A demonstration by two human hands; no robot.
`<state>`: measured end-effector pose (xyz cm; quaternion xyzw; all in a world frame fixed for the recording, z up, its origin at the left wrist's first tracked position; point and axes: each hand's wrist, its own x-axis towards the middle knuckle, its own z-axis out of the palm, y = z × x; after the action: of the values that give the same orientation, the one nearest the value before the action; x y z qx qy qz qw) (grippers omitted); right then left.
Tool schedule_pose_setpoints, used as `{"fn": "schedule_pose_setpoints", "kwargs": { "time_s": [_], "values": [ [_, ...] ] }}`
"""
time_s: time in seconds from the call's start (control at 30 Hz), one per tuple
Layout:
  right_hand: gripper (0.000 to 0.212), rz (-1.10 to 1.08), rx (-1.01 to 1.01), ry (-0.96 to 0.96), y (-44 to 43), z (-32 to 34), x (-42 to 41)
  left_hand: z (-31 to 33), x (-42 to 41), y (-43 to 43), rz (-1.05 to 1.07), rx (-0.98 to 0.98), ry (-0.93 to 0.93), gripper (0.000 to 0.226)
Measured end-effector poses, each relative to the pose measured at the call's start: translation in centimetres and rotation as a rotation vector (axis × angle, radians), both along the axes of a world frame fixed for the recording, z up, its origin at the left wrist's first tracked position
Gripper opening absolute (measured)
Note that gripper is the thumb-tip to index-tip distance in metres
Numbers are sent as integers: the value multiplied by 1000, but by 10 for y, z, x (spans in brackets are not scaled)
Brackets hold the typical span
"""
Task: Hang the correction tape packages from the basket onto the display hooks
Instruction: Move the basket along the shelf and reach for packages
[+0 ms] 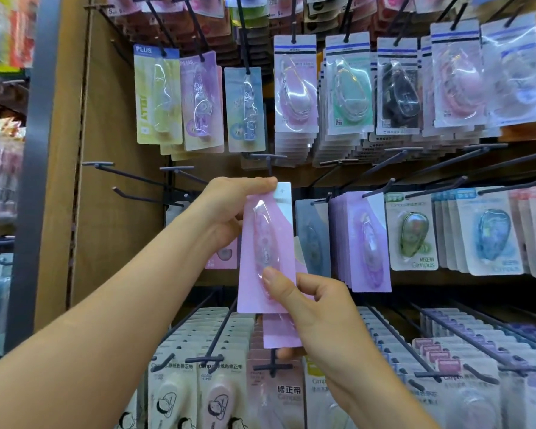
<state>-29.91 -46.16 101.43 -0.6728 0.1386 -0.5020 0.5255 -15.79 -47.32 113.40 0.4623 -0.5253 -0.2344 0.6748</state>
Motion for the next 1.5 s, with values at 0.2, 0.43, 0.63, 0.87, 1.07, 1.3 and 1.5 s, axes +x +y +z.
{"fn": "schedule_pose_setpoints", "kwargs": {
  "time_s": [0.2, 0.43, 0.63, 0.87, 1.07, 1.3, 1.5],
  "values": [
    [34, -41, 5, -17, -10, 1, 1, -27, 2, 2, 1, -4, 39, 32],
    [42, -167, -49, 118, -24, 6, 6, -65, 17, 23, -153, 54, -144, 40],
    [29, -411, -184, 286, -37, -1, -17, -54, 28, -15, -15, 109, -170, 25],
    [83, -401, -203, 204, -48, -10, -38, -52, 42, -93, 126, 241, -295, 31],
    [28, -269, -46, 17, -64, -16, -42, -49, 41, -132, 343, 279, -515, 36],
    [11, -182, 28, 8, -70, -15, -43, -50, 32, -129, 463, 367, -720, 29],
    [19, -136, 55, 47, -68, -15, -35, -38, 15, -37, 134, 14, -257, 35]
  ]
}}
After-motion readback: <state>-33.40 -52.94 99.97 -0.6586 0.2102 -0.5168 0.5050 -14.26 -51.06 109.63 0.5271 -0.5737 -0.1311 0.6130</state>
